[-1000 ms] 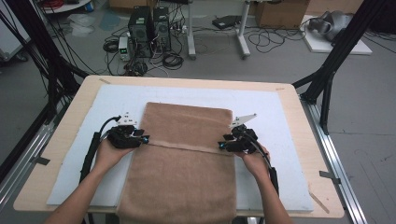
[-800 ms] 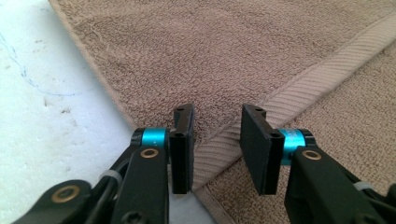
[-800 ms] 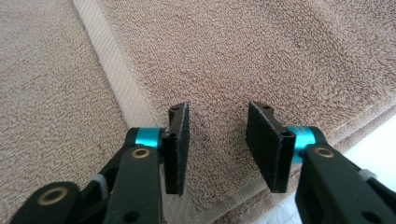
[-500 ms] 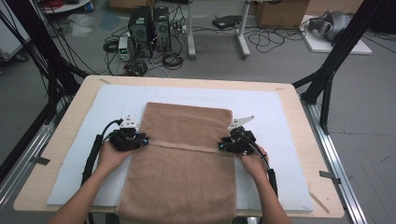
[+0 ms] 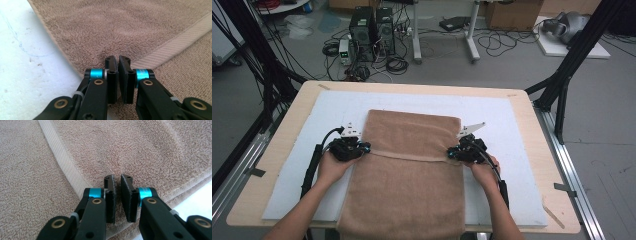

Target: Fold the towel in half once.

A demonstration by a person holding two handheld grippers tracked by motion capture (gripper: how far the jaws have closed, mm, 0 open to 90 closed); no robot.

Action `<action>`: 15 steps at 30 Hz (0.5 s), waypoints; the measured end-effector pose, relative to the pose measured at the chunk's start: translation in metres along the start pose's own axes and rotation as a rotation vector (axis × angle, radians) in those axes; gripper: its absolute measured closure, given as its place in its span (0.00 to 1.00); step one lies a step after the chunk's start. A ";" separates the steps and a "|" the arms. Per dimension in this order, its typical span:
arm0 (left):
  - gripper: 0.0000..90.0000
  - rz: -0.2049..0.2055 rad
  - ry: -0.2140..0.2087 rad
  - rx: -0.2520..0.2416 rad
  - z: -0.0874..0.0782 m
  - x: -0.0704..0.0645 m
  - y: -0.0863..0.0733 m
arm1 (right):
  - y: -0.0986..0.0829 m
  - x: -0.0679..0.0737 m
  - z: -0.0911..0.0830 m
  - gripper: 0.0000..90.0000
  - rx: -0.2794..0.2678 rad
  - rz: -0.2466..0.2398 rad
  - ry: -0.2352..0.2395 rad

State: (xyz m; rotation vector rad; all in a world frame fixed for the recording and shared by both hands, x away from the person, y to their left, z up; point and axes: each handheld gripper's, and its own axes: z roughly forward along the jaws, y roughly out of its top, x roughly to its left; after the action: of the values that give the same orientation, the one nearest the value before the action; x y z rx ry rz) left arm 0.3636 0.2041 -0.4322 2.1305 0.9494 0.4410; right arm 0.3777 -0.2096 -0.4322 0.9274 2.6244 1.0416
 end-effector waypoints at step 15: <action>0.95 0.011 -0.005 -0.043 -0.014 -0.003 0.004 | 0.007 0.002 -0.014 0.94 -0.029 -0.022 -0.010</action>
State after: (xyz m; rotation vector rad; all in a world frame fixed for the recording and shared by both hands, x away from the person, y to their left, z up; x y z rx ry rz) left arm 0.3554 0.2066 -0.4197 2.0981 0.9180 0.4574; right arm 0.3747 -0.2126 -0.4167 0.8933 2.5987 1.0639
